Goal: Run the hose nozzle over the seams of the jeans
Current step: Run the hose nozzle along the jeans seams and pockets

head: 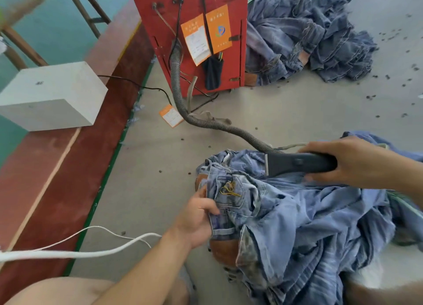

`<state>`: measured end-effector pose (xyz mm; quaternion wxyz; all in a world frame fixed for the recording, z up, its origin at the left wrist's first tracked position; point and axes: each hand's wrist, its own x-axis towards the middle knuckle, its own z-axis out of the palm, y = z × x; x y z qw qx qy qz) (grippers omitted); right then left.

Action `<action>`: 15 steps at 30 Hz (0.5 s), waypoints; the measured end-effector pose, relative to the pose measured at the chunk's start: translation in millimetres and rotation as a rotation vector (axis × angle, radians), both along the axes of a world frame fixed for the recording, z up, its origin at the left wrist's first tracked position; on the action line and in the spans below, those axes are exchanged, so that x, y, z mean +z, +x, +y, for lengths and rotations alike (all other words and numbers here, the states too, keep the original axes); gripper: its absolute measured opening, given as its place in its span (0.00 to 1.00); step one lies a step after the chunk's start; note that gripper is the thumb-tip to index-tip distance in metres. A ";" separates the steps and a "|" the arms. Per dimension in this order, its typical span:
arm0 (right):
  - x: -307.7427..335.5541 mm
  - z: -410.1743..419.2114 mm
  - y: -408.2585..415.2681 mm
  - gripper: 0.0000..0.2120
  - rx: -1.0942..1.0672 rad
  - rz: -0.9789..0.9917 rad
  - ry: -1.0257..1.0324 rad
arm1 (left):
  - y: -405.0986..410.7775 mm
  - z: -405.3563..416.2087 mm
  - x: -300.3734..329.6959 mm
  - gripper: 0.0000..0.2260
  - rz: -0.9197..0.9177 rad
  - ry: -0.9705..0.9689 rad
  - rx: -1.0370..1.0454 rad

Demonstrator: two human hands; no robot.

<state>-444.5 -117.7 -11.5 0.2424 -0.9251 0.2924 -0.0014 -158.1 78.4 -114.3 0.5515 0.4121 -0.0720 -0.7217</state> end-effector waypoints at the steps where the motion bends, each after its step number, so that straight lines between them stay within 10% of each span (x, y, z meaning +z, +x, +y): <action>1: 1.3 -1.1 -1.5 0.18 -0.017 -0.014 -0.010 | 6.0 0.5 4.5 0.32 0.042 -0.044 0.005; 7: 0.2 -5.6 -6.8 0.16 -0.041 0.004 -0.015 | 21.4 6.2 -5.1 0.42 0.094 0.130 -0.191; 15: -7.8 -4.1 -4.7 0.17 0.016 0.071 0.017 | 24.7 -2.0 -4.2 0.22 -0.070 0.269 -0.154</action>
